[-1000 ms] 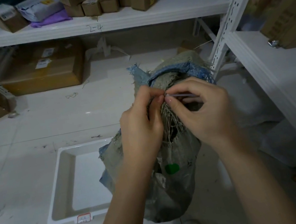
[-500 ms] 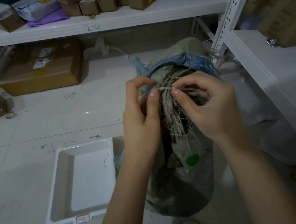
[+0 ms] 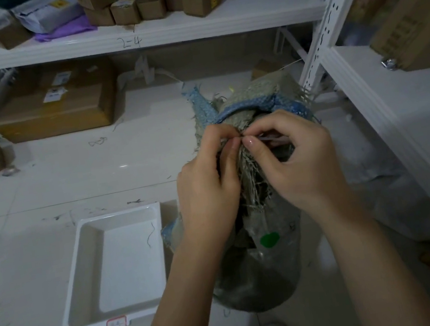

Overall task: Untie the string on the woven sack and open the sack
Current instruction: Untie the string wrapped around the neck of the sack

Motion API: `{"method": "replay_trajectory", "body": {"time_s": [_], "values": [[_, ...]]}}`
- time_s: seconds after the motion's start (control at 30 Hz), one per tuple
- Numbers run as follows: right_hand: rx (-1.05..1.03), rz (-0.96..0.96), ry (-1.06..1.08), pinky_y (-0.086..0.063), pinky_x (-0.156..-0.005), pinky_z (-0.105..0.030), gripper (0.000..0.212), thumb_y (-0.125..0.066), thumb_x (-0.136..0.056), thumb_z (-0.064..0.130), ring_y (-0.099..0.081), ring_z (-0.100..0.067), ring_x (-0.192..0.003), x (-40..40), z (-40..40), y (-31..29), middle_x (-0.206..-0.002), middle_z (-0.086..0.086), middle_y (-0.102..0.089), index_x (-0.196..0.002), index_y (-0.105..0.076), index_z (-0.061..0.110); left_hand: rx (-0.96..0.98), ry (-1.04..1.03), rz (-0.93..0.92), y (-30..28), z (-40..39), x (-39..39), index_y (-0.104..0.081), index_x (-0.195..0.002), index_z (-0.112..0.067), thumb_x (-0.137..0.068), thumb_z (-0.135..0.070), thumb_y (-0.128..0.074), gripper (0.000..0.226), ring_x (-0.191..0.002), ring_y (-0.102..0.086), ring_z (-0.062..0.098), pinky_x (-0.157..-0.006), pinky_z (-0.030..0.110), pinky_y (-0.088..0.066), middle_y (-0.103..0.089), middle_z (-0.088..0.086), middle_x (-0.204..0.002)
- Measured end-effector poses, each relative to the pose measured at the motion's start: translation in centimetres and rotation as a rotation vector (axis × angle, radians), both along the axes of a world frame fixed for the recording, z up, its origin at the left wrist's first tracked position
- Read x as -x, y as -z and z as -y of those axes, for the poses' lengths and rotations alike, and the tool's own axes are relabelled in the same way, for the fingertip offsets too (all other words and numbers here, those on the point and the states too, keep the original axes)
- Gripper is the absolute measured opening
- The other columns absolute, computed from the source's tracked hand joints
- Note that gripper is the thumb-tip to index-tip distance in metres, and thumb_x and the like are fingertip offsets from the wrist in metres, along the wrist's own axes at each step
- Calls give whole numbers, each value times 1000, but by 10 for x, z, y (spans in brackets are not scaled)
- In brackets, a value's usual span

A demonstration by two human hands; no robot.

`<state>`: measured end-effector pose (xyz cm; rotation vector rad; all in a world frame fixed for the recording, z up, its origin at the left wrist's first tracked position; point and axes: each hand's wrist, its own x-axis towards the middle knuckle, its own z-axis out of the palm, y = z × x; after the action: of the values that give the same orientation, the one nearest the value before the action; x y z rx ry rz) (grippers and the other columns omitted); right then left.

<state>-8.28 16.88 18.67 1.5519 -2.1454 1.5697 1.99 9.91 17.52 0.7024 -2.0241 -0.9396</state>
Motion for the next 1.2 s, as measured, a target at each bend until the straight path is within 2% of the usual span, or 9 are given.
{"method": "replay_trajectory", "body": {"time_s": [0.17, 0.27, 0.37, 0.53, 0.7, 0.77, 0.93, 1.03, 1.2], "values": [[9, -23, 68, -47, -69, -9, 6, -63, -86, 9, -58, -6, -76, 7, -5, 2, -80, 4, -62, -87, -69, 6, -237, 23, -129, -2, 4, 1, -44, -85, -33, -99, -19, -42, 20, -42, -36, 4, -45, 20, -29, -47, -10, -51], [5, 32, 82, -46, -71, -7, 7, -64, -86, 11, -58, -2, -75, 11, -9, 3, -79, 9, -60, -88, -69, 9, -279, 76, -155, -4, 7, -1, -43, -84, -28, -99, -13, -39, 22, -41, -38, 0, -43, 8, -25, -46, -16, -48], [2, 31, 76, -47, -70, -8, 7, -64, -85, 12, -59, -1, -74, 10, -6, 4, -78, 13, -59, -88, -70, 10, -303, 120, -174, -3, 8, 0, -43, -84, -26, -99, -11, -39, 22, -43, -37, 0, -44, 7, -26, -40, -12, -52], [15, 71, 75, -48, -68, -8, 9, -64, -84, 17, -61, -6, -77, 10, -2, 5, -80, 6, -62, -89, -68, 11, -245, 244, -163, -1, 11, 5, -47, -87, -27, -95, -12, -45, 17, -61, -46, -3, -60, 10, -35, -48, -10, -73], [94, 175, 57, -51, -82, -18, 19, -64, -85, 16, -63, -12, -93, 11, 11, 5, -97, -1, -64, -103, -62, 13, -235, 233, -238, -5, 17, 21, -54, -89, -12, -92, -7, -52, 6, -80, -56, 9, -75, 20, -44, -56, -5, -83], [93, 258, 42, -47, -86, -13, 22, -63, -86, 13, -60, -8, -98, 11, 15, 12, -102, 2, -61, -107, -57, 19, -236, 218, -240, 1, 19, 25, -55, -88, -14, -92, -7, -52, 7, -83, -57, 11, -77, 22, -46, -57, -6, -84], [-131, 310, 49, -42, -79, -3, 23, -68, -83, 12, -59, -7, -95, 25, 21, 67, -97, 10, -59, -101, -58, 22, -264, 228, -72, 56, 31, 28, -53, -80, -31, -91, -6, -55, 27, -79, -54, -6, -76, 10, -43, -56, -15, -81], [-299, 347, 52, -48, -81, -16, 22, -69, -83, 14, -59, -8, -95, 29, 28, 118, -96, 12, -58, -101, -57, 21, -319, 241, 51, 109, 43, 29, -53, -79, -31, -91, -6, -55, 28, -76, -53, -8, -74, 9, -42, -57, -14, -80], [-485, 272, 152, -52, -87, -35, 30, -62, -88, 20, -61, -18, -106, 20, 33, 214, -116, -1, -64, -117, -55, 14, -404, 173, 157, 211, 42, 35, -54, -84, -23, -93, -9, -52, 17, -73, -53, -7, -69, 11, -41, -56, -15, -80]]}}
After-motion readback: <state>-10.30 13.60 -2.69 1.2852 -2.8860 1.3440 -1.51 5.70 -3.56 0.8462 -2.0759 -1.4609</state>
